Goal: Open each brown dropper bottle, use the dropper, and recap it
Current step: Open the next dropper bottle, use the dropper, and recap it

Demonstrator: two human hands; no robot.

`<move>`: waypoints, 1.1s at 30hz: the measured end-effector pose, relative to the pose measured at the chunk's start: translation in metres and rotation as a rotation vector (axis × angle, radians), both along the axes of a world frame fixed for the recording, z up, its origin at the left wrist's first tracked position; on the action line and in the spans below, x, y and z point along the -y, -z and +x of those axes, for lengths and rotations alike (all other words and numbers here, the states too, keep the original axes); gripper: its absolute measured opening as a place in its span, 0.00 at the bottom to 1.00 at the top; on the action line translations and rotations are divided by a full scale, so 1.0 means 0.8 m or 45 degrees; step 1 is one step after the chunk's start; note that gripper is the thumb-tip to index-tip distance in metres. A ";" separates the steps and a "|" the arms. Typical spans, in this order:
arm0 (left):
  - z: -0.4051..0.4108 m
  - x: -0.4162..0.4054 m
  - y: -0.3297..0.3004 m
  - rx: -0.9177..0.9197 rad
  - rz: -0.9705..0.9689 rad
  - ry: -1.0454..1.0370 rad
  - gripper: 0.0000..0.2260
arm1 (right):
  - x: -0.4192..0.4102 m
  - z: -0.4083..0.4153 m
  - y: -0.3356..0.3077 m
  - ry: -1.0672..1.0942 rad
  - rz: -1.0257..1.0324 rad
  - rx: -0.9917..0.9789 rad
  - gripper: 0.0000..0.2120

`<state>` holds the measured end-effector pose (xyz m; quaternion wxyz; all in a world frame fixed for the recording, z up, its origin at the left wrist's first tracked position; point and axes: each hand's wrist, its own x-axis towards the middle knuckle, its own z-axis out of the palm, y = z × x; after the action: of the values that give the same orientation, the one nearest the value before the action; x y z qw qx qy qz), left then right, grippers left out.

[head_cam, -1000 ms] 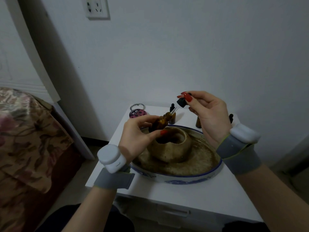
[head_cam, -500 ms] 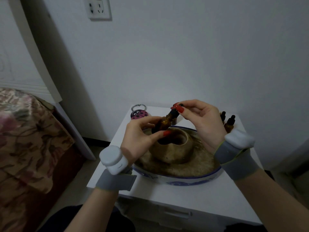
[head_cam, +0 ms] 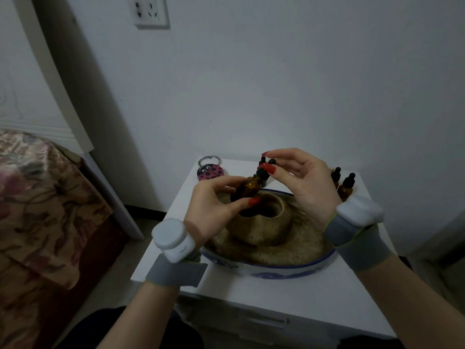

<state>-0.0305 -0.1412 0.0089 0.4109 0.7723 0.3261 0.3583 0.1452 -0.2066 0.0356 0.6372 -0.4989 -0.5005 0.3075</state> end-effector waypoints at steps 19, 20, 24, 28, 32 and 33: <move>0.000 0.004 -0.004 -0.052 0.062 -0.047 0.17 | 0.002 0.026 -0.010 -0.196 -0.082 0.631 0.15; 0.000 0.004 -0.004 -0.052 0.071 -0.047 0.17 | 0.003 0.026 -0.011 -0.201 -0.087 0.655 0.14; 0.001 0.006 -0.005 -0.044 0.102 -0.055 0.16 | 0.002 0.029 -0.013 -0.187 -0.128 0.786 0.09; 0.002 0.010 -0.005 -0.075 0.128 -0.047 0.16 | 0.002 0.032 -0.013 -0.141 -0.177 0.854 0.07; 0.003 0.012 -0.006 -0.084 0.139 -0.040 0.16 | 0.003 0.029 -0.012 -0.116 -0.203 0.910 0.08; 0.003 0.012 -0.006 -0.088 0.142 -0.043 0.16 | 0.004 0.027 -0.012 -0.112 -0.199 0.900 0.09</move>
<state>-0.0284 -0.1507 0.0135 0.3498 0.8002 0.3326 0.3559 0.1666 -0.2096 0.0452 0.3708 -0.5996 -0.6859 0.1805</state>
